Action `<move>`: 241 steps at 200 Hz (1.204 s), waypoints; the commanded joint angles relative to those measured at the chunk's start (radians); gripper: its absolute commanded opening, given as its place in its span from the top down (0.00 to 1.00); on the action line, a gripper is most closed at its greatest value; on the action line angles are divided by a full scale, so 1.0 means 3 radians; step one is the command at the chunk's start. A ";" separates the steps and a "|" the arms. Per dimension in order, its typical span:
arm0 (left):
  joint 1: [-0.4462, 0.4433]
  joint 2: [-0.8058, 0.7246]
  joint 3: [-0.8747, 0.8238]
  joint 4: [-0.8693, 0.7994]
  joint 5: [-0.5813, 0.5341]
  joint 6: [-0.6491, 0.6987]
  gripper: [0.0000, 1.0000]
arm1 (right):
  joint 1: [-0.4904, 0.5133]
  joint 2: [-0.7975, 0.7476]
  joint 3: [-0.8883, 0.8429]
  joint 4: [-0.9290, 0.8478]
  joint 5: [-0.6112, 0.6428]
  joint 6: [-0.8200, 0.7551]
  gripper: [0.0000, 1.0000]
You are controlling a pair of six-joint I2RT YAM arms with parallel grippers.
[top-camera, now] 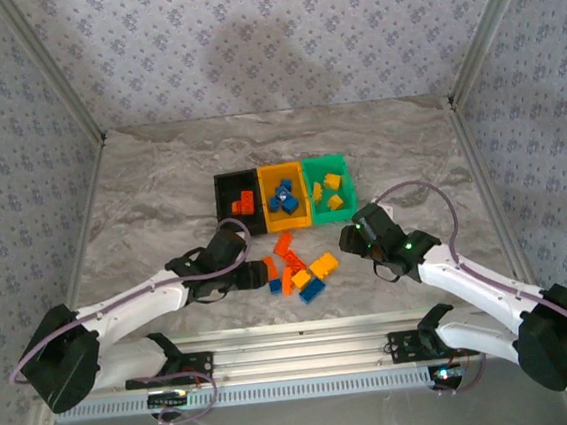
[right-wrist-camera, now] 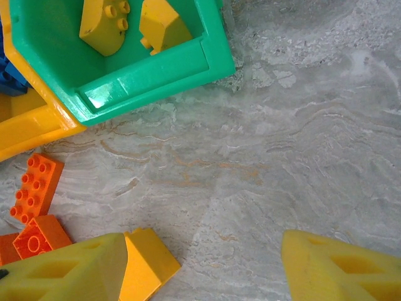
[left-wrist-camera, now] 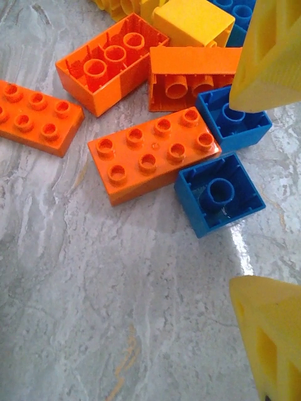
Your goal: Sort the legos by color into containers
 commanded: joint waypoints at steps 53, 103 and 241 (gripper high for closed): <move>-0.0060 0.0271 -0.0036 0.0164 -0.0022 0.0027 0.47 | -0.0036 -0.0044 0.0034 -0.0059 0.0006 0.0031 0.32; -0.0035 0.0315 -0.0048 -0.0095 -0.0299 0.0008 0.56 | -0.0053 -0.0073 0.0029 -0.0085 -0.0010 0.0028 0.32; 0.0002 0.0267 0.0020 -0.0056 -0.0423 0.0078 0.25 | -0.0118 -0.0140 -0.0043 -0.0046 -0.0075 0.0018 0.32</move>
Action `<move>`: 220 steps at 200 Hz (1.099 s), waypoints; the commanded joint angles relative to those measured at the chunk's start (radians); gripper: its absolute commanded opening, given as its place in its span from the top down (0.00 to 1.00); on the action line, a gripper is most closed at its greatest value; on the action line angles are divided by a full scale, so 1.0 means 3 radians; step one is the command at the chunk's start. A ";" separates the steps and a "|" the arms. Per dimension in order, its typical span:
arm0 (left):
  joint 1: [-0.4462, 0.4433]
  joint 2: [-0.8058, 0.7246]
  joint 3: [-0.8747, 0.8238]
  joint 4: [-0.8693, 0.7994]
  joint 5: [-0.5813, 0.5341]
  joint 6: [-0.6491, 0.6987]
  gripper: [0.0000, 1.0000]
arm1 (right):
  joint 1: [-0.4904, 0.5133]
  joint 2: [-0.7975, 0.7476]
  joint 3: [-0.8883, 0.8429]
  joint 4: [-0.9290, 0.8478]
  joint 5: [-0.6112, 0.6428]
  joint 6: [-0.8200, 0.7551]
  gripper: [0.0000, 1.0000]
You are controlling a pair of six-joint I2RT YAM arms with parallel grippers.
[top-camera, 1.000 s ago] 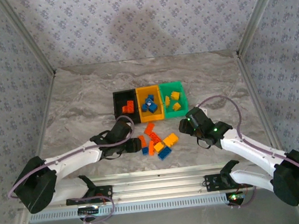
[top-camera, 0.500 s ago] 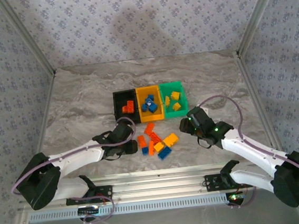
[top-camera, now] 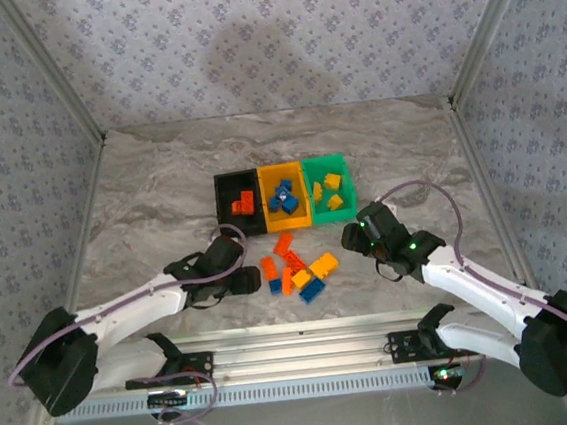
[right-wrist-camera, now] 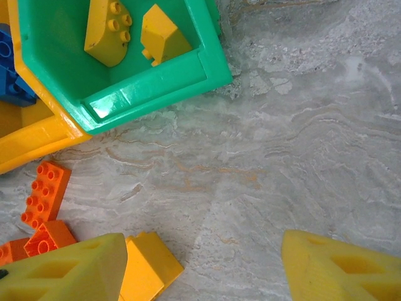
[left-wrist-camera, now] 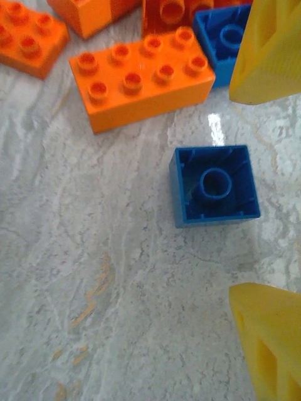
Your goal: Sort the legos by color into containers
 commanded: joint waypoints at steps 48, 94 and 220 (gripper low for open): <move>-0.0019 0.0713 0.0220 0.0335 -0.0216 0.0218 0.45 | -0.0027 -0.0161 -0.0074 -0.0110 0.0012 0.0038 0.32; -0.0016 0.0752 0.0209 0.0325 -0.0311 0.0293 0.59 | -0.0037 -0.0157 -0.0113 -0.0072 0.0008 0.0047 0.32; -0.0042 0.0917 0.1721 -0.0012 -0.0332 0.0549 0.73 | -0.0058 -0.0148 -0.0151 -0.0047 -0.0011 0.0066 0.32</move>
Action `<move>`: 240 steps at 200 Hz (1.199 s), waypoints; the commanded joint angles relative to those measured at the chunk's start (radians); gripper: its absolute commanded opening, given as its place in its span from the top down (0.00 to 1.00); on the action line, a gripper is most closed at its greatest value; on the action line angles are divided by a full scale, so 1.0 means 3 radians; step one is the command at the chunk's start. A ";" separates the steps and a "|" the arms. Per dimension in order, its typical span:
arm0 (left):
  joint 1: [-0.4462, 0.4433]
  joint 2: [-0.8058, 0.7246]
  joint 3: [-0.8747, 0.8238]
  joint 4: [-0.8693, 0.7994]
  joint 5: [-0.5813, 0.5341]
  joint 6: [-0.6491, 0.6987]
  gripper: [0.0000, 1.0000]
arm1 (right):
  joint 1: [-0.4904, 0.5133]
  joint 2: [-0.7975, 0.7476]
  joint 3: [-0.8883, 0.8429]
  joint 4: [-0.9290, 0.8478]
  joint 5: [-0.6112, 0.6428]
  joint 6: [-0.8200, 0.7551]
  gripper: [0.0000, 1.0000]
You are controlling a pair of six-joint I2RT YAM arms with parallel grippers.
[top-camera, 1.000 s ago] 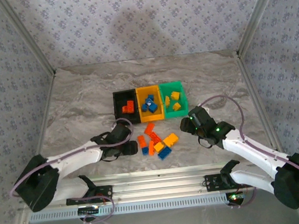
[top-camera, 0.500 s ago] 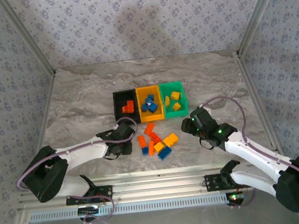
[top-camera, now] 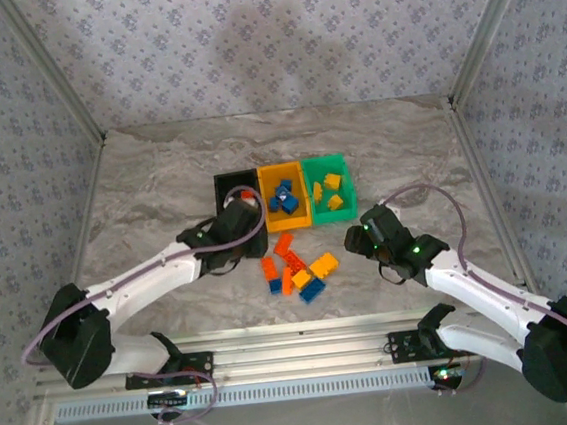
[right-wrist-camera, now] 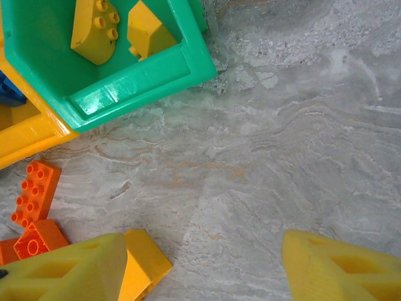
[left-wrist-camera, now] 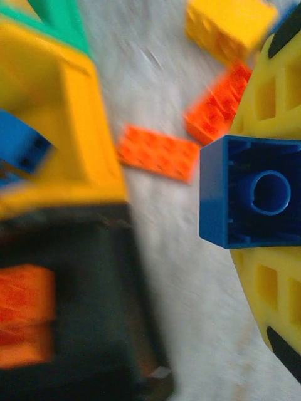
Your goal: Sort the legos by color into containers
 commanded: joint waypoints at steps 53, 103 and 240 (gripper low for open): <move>0.0111 0.1475 0.1683 -0.0171 -0.0014 0.0417 0.74 | -0.0031 -0.0105 -0.0081 -0.0165 0.0002 0.0048 0.32; 0.0231 0.2106 0.2388 -0.0440 -0.0049 0.0412 0.64 | -0.0043 -0.0215 -0.0121 -0.0214 -0.0012 0.0062 0.32; -0.0262 -0.0147 0.0546 0.0279 0.0083 -0.0039 0.00 | 0.0679 0.0247 -0.0006 0.0191 0.0308 0.0710 0.28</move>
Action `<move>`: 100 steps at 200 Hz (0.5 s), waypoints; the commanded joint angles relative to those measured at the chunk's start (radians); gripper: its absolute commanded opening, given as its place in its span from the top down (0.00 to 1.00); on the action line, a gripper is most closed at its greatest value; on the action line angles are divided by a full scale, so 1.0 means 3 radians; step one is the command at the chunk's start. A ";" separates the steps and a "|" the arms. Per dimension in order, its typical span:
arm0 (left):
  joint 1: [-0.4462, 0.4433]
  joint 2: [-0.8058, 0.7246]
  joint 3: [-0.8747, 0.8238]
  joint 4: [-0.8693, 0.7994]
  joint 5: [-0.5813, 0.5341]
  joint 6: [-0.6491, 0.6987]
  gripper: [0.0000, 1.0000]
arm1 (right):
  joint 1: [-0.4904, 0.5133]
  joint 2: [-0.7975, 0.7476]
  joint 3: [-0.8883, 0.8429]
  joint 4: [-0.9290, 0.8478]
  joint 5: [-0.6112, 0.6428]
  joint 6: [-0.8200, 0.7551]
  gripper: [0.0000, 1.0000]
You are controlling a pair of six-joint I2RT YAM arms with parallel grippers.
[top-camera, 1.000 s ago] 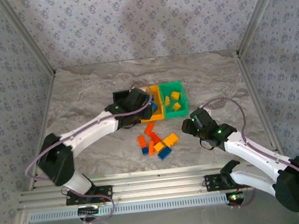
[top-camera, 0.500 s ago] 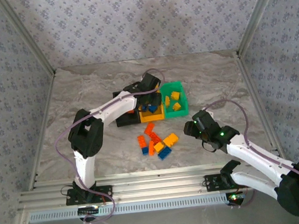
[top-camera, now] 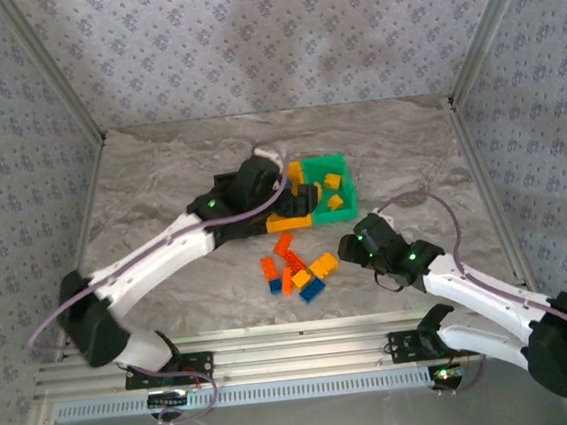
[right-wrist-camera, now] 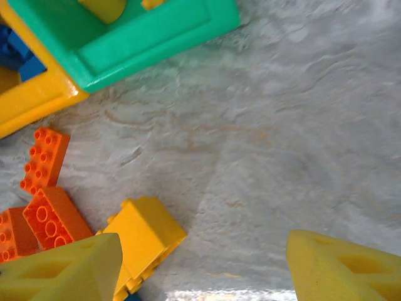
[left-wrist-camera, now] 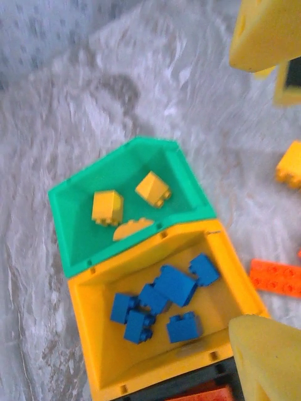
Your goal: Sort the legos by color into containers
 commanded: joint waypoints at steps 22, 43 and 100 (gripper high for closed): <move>-0.0021 -0.0834 -0.1138 0.0201 -0.0102 -0.0397 0.00 | 0.0586 0.0535 0.0308 0.0068 0.0645 0.0772 0.28; -0.0020 -0.1178 -0.1531 0.0186 -0.0163 -0.0515 0.00 | 0.0647 0.0855 0.0479 -0.0015 0.0744 0.0960 0.28; -0.0016 -0.1837 -0.2166 0.0140 -0.0262 -0.0661 0.00 | 0.0624 0.1509 0.0850 -0.0269 0.0783 0.1373 0.27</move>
